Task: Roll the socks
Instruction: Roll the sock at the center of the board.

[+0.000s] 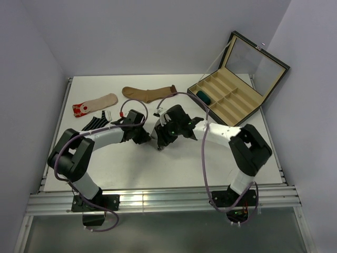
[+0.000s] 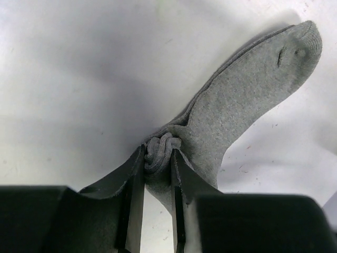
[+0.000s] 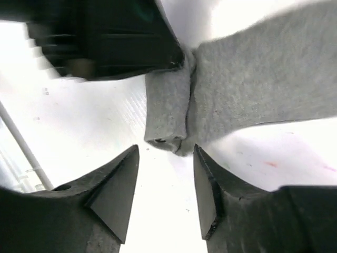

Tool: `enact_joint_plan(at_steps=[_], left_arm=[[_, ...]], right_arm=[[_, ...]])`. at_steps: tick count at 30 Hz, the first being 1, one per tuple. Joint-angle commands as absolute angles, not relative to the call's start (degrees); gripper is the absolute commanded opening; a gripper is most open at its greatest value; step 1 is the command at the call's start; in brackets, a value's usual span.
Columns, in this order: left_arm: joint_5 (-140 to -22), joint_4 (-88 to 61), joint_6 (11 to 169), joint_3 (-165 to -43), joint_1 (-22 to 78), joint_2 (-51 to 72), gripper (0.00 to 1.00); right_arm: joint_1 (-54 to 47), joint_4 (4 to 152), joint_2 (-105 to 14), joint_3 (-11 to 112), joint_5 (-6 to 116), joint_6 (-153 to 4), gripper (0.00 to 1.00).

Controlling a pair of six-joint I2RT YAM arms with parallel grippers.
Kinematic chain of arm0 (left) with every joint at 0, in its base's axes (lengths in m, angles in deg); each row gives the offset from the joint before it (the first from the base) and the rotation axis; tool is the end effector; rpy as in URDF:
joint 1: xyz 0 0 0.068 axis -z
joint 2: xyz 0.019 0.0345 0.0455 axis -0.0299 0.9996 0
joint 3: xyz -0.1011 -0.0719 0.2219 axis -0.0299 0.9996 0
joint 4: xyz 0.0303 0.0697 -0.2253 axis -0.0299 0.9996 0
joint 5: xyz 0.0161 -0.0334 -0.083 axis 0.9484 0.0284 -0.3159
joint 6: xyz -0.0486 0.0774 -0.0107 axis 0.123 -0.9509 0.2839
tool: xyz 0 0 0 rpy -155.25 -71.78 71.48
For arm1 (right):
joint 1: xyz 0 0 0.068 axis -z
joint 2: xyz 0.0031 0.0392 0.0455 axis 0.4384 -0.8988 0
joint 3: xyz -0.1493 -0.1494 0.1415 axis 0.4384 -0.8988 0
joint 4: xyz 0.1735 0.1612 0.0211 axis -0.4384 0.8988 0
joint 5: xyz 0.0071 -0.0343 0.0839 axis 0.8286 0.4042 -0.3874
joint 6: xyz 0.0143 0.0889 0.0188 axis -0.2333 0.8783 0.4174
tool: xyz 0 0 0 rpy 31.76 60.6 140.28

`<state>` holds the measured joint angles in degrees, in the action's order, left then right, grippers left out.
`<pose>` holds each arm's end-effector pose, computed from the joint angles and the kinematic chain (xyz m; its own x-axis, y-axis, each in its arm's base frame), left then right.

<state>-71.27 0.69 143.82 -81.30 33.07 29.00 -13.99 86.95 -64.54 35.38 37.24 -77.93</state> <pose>0.2752 -0.1656 0.1144 -0.7621 -0.5984 -0.2471 -0.4351 0.7560 -0.4890 0.2585 0.2637 0.1508 -0.6232 -0.4538 -0.6369 -0.7627 0.5328 0.3665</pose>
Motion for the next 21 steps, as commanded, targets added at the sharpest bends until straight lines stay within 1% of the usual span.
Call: enact_joint_plan(at_steps=[1, 3, 9, 18, 21], left_arm=[[-69.51, 7.24, 136.19, -83.02, 32.21, 32.84, 0.16], [-70.12, 8.29, 133.73, -85.04, 32.12, 34.07, 0.16], [-71.62, 11.46, 129.42, -90.23, 31.68, 37.24, 0.17], [-73.02, 13.4, 127.3, -93.66, 31.6, 39.61, 0.18], [-73.2, 13.57, 126.86, -93.92, 31.6, 39.88, 0.18]], right_arm=[[-19.85, 82.01, -57.86, 33.62, 54.27, -85.5, 0.54], [-22.24, 81.3, -57.33, 32.83, 59.62, -87.96, 0.55], [-29.19, 77.34, -58.99, 32.3, 69.22, -91.22, 0.56], [-33.5, 74.27, -65.84, 33.97, 76.35, -95.09, 0.56], [-34.03, 75.23, -70.05, 34.94, 78.9, -95.7, 0.56]])
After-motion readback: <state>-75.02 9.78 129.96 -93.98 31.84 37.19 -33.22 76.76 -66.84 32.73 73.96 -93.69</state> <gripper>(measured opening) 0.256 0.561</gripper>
